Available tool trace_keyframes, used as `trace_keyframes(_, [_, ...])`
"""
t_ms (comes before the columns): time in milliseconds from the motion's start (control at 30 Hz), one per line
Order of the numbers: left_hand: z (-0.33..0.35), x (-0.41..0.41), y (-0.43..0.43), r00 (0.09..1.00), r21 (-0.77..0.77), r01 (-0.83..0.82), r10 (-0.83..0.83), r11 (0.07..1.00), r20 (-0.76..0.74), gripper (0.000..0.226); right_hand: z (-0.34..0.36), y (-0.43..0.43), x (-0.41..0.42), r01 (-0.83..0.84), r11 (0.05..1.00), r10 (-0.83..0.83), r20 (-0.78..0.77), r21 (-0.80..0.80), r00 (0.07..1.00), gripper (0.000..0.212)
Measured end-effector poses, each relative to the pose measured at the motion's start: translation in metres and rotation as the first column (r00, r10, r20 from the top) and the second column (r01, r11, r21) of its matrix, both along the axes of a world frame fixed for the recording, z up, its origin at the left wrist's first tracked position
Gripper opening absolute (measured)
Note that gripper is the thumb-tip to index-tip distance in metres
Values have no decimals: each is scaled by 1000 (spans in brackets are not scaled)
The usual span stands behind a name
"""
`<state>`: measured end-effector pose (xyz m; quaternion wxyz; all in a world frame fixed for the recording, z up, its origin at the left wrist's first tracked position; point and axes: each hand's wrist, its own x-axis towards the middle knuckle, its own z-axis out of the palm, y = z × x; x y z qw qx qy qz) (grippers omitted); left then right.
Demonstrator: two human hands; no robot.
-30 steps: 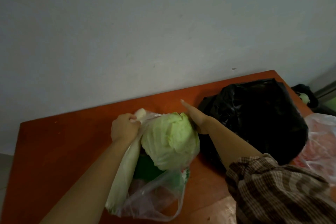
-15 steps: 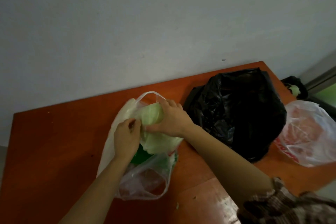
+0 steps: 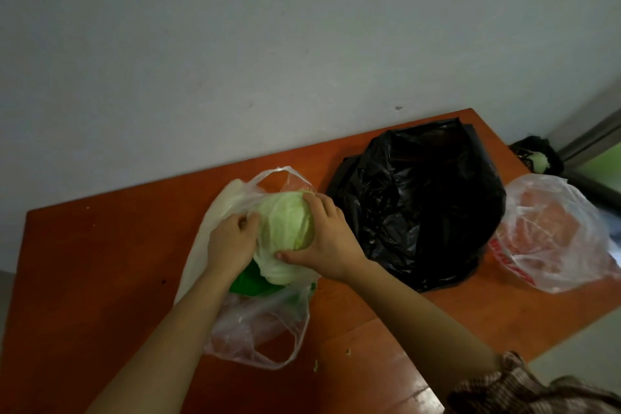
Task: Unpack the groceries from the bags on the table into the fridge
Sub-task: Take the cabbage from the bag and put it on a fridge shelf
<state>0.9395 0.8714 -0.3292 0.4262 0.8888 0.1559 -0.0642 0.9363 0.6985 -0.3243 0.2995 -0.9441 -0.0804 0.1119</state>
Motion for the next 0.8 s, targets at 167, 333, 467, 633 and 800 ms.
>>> trace_keyframes(167, [5, 5, 2, 978, -386, -72, -12, 920, -210, 23, -6, -16, -18, 40, 987, -45, 25, 154, 999, 108])
trace_keyframes(333, [6, 2, -4, 968, -415, -98, -9, 905, -249, 18, -6, -28, -29, 315, 862, -270, -168, 396, 948, 82])
trace_keyframes(467, [7, 1, -13, 940, -476, -205, 37, 855, -340, 40, -5, -22, -27, 396, 874, -336, -237, 281, 912, 97])
trace_keyframes(633, [8, -2, -18, 928, -504, -276, 91, 819, -361, 49, 6, -26, -15, 452, 819, -321, -370, 355, 872, 99])
trace_keyframes(800, [34, -6, -14, 962, -520, -168, 23, 838, -273, 38, 25, -33, -20, 533, 687, -328, -443, 494, 834, 93])
